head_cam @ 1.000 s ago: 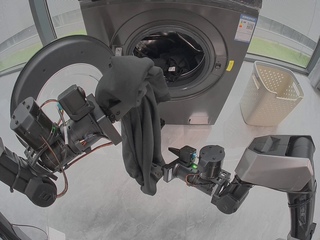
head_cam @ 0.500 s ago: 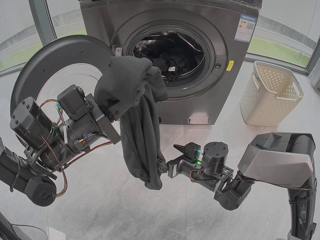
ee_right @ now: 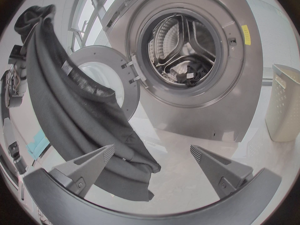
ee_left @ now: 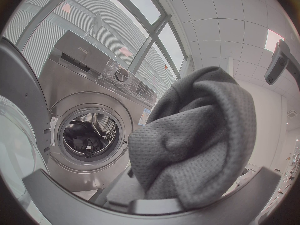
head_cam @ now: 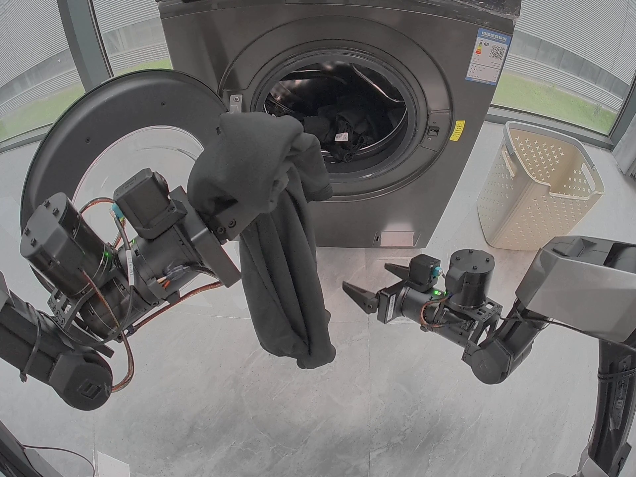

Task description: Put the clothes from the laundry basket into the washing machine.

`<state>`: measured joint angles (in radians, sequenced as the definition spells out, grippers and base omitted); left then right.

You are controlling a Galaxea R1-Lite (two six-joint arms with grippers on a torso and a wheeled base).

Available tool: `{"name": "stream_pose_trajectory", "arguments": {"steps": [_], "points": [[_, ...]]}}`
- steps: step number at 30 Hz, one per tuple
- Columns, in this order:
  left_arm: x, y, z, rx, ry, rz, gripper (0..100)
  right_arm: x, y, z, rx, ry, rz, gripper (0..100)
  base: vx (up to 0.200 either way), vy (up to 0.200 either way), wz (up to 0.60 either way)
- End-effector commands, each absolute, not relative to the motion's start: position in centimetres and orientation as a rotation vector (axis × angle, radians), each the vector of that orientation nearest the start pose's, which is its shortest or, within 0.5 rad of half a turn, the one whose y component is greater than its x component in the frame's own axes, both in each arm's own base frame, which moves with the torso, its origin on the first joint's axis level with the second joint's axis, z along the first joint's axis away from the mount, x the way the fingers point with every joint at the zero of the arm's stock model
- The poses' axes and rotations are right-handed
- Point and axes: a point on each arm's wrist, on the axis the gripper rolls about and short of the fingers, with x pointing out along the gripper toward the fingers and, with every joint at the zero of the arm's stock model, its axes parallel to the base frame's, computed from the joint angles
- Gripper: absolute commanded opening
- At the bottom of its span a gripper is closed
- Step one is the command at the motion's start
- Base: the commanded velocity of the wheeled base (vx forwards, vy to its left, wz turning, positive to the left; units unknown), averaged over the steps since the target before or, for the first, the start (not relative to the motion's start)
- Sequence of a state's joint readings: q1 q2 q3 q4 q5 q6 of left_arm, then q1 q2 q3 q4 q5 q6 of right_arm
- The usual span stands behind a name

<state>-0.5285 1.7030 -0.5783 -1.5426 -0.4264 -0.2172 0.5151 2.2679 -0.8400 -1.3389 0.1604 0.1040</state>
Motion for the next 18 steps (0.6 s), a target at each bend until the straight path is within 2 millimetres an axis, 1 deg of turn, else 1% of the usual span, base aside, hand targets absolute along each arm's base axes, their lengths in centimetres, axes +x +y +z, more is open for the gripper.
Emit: {"name": "stream_pose_trajectory", "arguments": {"steps": [1,2,3,4,5,7,8,11,12,14,16,18], "points": [[23.2,-14.8,21.2,-0.220,-0.323,-0.991,0,36.1,20.1,7.7,0.094,0.062,0.662,100,0.000,0.000,0.00],[23.2,-14.8,21.1,-0.220,-0.322,-0.991,0,36.4,20.3,7.6,0.094,0.065,0.663,100,0.000,0.000,0.00],[23.2,-14.8,21.1,-0.220,-0.320,-0.992,0,36.9,21.0,7.2,0.092,0.072,0.672,100,0.000,0.000,0.00],[23.2,-14.8,21.1,-0.220,-0.320,-0.992,0,36.9,21.0,7.2,0.092,0.072,0.672,100,0.000,0.000,0.00],[23.2,-14.8,21.1,-0.218,-0.320,-0.997,0,37.5,21.7,7.0,0.092,0.064,0.682,100,0.000,0.000,0.00],[23.2,-14.7,21.1,-0.215,-0.318,-1.003,0,37.7,22.6,6.9,0.093,0.061,0.707,100,0.000,0.000,0.00],[23.2,-14.7,21.1,-0.215,-0.318,-1.003,0,37.7,22.7,7.0,0.093,0.059,0.710,100,0.000,0.000,0.00],[23.3,-14.6,21.1,-0.214,-0.318,-1.003,0,37.0,23.6,6.8,0.093,0.064,0.762,100,0.000,0.000,0.00],[23.3,-14.6,21.1,-0.214,-0.318,-1.003,0,36.6,23.7,6.9,0.091,0.066,0.777,100,0.000,0.000,0.00],[23.3,-14.6,21.1,-0.214,-0.318,-1.003,0,36.4,23.8,6.9,0.092,0.065,0.785,100,0.000,0.000,0.00],[23.3,-14.6,21.1,-0.214,-0.318,-1.003,0,35.0,24.3,7.1,0.091,0.077,0.840,100,0.000,0.000,0.00],[23.3,-14.6,21.1,-0.214,-0.318,-1.001,0,34.5,24.6,7.1,0.091,0.077,0.855,100,0.000,0.000,0.00]]}}
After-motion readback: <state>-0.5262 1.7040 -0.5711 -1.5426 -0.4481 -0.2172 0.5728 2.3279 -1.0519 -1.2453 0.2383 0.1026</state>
